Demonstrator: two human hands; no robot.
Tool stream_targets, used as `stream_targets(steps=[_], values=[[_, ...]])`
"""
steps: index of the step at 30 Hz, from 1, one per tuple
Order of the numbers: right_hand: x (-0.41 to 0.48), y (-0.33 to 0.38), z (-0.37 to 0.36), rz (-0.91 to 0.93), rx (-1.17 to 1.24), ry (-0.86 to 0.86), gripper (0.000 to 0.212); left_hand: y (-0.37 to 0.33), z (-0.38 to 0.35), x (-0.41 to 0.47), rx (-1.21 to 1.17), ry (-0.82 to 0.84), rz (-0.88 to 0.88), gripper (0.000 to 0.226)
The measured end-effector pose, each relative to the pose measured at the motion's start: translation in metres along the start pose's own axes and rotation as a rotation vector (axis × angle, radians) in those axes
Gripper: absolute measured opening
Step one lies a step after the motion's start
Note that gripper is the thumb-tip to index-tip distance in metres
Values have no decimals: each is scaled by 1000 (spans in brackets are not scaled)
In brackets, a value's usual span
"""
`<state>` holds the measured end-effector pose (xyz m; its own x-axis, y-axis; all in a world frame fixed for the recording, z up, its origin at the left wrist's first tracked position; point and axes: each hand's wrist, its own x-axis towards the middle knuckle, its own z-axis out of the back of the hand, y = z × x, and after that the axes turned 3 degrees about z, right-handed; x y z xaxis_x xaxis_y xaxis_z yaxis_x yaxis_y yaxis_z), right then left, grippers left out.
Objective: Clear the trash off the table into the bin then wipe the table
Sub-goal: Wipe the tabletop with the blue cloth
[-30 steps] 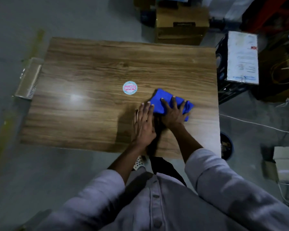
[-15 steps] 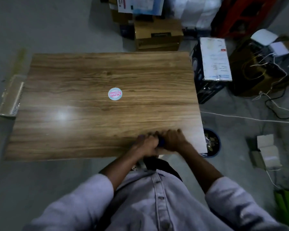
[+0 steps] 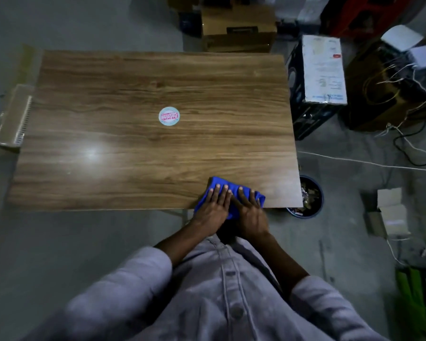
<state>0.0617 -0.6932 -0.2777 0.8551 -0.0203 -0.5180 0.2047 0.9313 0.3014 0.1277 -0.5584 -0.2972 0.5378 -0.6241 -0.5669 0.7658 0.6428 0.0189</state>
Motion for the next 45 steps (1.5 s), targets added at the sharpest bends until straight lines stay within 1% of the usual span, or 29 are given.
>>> stream_targets(steps=[1,2,4,6,7,8,10,12,14,15,16,17,19,21,22,24,25,27,29,31,32,34,35,38,39,40,42,43,45], values=[[-10,-2,-2,-21,3,7,74,-2,5,-12,-5,27,-44,55],[-20,-2,2,-46,-2,31,67,-2,8,-19,-66,20,-91,55],[-35,-4,17,-54,-1,99,55,-7,31,-29,-193,170,-152,56],[-54,-6,27,-79,-4,125,48,-11,52,-31,-246,193,-235,39],[-63,-5,32,-107,-21,91,45,-12,58,-28,-290,175,-261,34],[-71,-2,36,-148,-28,17,42,-12,66,-22,-325,120,-284,34],[-85,3,43,-242,37,-185,42,-19,79,1,-319,-72,-357,39],[-89,2,46,-310,163,-364,57,-27,96,28,-316,-226,-449,41],[-84,-3,42,-343,206,-505,67,-36,107,53,-324,-321,-557,39],[-80,-6,39,-365,211,-562,70,-40,107,66,-318,-339,-592,39],[-73,-9,35,-379,220,-576,75,-42,104,75,-323,-342,-612,38],[-66,-14,30,-377,231,-553,82,-41,99,83,-336,-318,-610,38],[-46,-25,15,-359,255,-423,94,-32,84,94,-356,-221,-595,43],[-26,-34,-3,-310,207,-263,97,-17,67,102,-406,-198,-623,48],[-17,-36,-13,-286,158,-218,94,-7,50,112,-457,-200,-624,50],[2,-30,-23,-238,64,-179,87,16,25,117,-546,-187,-577,58],[11,-24,-23,-204,21,-139,87,28,19,113,-569,-150,-554,60],[26,-7,-20,-127,-68,-38,87,51,29,91,-564,-61,-495,67],[41,14,-9,-37,-136,38,78,73,30,79,-558,-69,-468,84],[53,35,9,53,-163,104,73,95,32,67,-563,-103,-443,91],[57,46,20,84,-220,155,71,106,29,63,-573,-130,-415,93],[63,66,43,135,-317,116,59,127,19,53,-593,-155,-342,94],[68,75,42,200,-382,114,56,136,14,48,-605,-161,-312,94],[84,101,20,250,-576,222,57,159,1,33,-609,-176,-239,91],[87,107,15,272,-597,210,58,166,-3,28,-608,-187,-220,91],[90,114,13,245,-600,237,61,173,-7,24,-624,-192,-204,91],[92,133,13,227,-597,197,58,187,-16,14,-637,-204,-193,89],[94,144,11,246,-624,144,57,194,-21,8,-633,-210,-185,87],[98,166,2,307,-696,112,58,211,-30,-7,-638,-210,-163,84]])
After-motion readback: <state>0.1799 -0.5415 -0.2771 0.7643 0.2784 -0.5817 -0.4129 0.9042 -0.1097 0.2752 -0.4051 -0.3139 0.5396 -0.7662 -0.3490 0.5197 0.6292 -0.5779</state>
